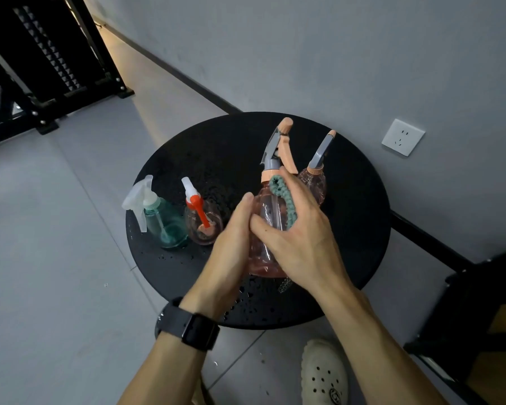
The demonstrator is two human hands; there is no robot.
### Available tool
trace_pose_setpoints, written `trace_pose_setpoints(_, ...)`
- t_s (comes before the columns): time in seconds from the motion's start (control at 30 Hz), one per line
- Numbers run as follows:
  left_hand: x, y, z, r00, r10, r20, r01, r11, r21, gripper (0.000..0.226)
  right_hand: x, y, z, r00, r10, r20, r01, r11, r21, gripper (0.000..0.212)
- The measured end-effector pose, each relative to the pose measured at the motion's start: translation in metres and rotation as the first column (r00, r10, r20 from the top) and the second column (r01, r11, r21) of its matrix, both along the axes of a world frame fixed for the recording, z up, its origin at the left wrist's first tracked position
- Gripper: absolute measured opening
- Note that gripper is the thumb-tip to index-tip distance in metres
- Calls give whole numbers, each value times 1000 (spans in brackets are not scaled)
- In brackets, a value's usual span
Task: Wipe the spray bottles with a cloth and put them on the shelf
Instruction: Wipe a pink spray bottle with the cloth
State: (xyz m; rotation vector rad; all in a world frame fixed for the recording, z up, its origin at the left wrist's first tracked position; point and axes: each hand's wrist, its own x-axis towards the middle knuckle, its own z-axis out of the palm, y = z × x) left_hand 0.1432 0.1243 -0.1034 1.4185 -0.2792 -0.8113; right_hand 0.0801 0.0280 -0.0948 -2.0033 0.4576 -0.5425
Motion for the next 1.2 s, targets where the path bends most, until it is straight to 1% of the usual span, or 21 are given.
trace_pose_setpoints(0.07,-4,0,-2,999,-12,-53,10,999,-32,59,1,4,-2,1000,-12,-13,11,999,-53,61)
trace_pose_setpoints(0.13,-4,1,-2,996,-21,-82,12,994,-110,63,3,10,-4,999,-19,-33,16,996,-93,57)
trace_pose_setpoints(0.23,-2,2,0,997,6,-72,-16,989,-145,56,5,20,-7,1000,-13,-25,10,992,-129,55)
trace_pose_setpoints(0.3,1,4,0,994,56,-95,-73,981,-180,47,7,28,-9,1000,-6,-15,4,989,-146,54)
trace_pose_setpoints(0.37,5,5,0,980,110,-163,-144,966,-214,42,7,35,-11,1000,-7,-10,5,982,-190,56)
trace_pose_setpoints(0.47,11,7,-3,949,182,-257,-246,938,-244,51,8,40,-16,1000,-2,-31,-4,980,-200,60)
trace_pose_setpoints(0.53,14,8,-5,932,203,-300,-286,920,-269,53,8,42,-17,999,4,-35,-10,981,-194,59)
trace_pose_setpoints(0.6,16,9,-5,936,187,-297,-275,917,-289,50,8,42,-16,999,10,-32,-16,982,-186,59)
trace_pose_setpoints(0.67,15,9,-4,952,150,-265,-227,930,-290,48,8,40,-13,999,15,-39,-21,988,-153,56)
trace_pose_setpoints(0.8,12,13,-4,975,57,-217,-114,959,-260,37,9,32,-4,997,51,-61,-54,997,-59,44)
trace_pose_setpoints(0.97,12,21,-2,974,-11,-227,-34,981,-193,42,12,25,-1,992,74,-100,-73,997,19,46)
trace_pose_setpoints(1.07,10,22,-2,974,-13,-227,-29,983,-181,45,12,26,-1,990,91,-109,-87,996,36,46)
trace_pose_setpoints(1.17,11,23,-3,971,24,-237,-75,975,-209,46,12,32,0,994,102,-44,-101,995,18,41)
trace_pose_setpoints(1.2,13,24,-3,968,38,-247,-95,969,-226,47,12,34,-1,995,100,-30,-99,995,21,43)
